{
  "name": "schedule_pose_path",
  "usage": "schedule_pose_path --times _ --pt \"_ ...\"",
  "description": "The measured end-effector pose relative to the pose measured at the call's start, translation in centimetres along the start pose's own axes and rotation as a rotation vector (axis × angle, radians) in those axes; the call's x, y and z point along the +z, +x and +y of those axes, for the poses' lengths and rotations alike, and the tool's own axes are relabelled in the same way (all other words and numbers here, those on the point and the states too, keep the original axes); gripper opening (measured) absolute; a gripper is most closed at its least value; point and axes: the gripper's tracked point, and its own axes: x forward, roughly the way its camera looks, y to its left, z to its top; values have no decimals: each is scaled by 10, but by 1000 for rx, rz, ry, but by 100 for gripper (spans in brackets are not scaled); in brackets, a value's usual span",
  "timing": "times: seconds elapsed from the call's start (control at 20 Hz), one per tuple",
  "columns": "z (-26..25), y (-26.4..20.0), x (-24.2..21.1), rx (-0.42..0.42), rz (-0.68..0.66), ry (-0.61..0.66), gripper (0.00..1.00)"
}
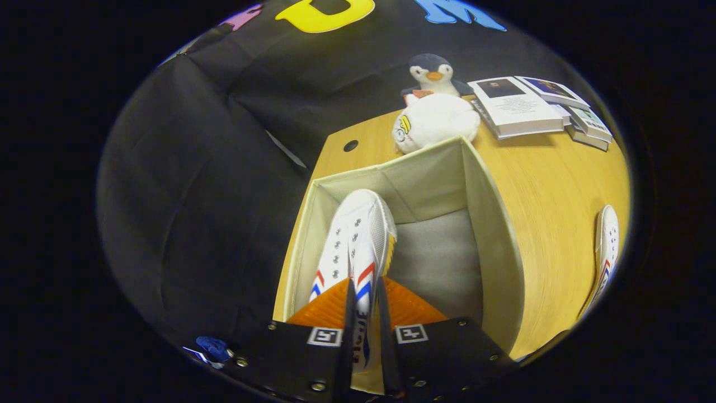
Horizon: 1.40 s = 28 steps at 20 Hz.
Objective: Open the storage box then place both shoes into the box .Put the left shoe in first, then the right shoe, with the right side of both shoes facing outward in a uniform manner.
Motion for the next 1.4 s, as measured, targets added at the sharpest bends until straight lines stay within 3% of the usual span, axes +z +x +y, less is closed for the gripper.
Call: schedule_pose_path --times 0.05,0.2,0.65,1.0,1.2,1.4 --pt "8 0 3 37 -12 1 35" --pt "1 -11 16 6 -46 -60 98" --pt "-35 -79 48 -9 -204 -94 98" --pt "-95 -128 56 -84 -276 -92 98" --pt "-142 -149 54 -175 -288 -142 98" --pt "-181 -170 52 -214 -306 -107 98"
